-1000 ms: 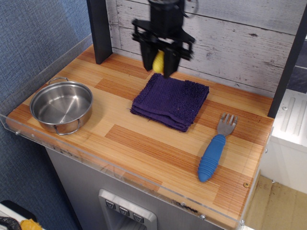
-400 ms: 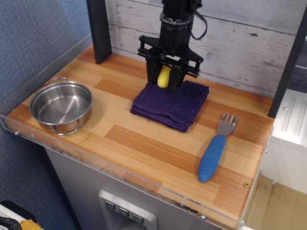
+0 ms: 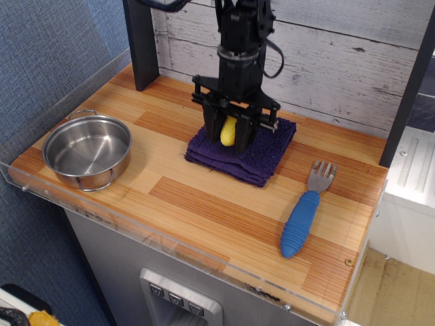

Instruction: Put the corn on top of the purple cloth

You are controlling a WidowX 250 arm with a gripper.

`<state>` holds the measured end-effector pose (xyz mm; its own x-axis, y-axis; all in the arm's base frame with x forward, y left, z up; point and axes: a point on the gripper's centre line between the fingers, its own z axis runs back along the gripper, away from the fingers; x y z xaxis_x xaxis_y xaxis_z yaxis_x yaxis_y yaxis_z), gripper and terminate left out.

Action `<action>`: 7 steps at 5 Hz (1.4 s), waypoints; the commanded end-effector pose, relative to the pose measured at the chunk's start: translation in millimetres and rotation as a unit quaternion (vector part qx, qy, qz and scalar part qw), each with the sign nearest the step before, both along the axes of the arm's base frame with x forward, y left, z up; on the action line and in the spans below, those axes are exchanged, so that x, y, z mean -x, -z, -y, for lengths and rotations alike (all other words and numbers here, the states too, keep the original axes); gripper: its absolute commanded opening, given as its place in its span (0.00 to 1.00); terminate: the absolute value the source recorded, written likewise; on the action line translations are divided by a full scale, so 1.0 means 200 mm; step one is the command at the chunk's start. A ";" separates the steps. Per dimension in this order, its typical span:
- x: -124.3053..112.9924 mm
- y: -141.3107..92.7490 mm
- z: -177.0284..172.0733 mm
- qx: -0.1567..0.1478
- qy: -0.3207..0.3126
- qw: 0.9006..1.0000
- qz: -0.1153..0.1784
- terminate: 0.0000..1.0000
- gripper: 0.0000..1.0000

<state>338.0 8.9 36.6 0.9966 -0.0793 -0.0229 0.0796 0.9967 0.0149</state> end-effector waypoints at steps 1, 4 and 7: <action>0.03 -0.10 -0.04 0.020 0.015 0.994 0.102 0.00 0.00; 0.03 -0.03 -0.08 0.017 -0.005 0.996 0.087 0.00 1.00; 0.04 -0.36 -0.09 0.029 -0.012 0.992 0.123 0.00 1.00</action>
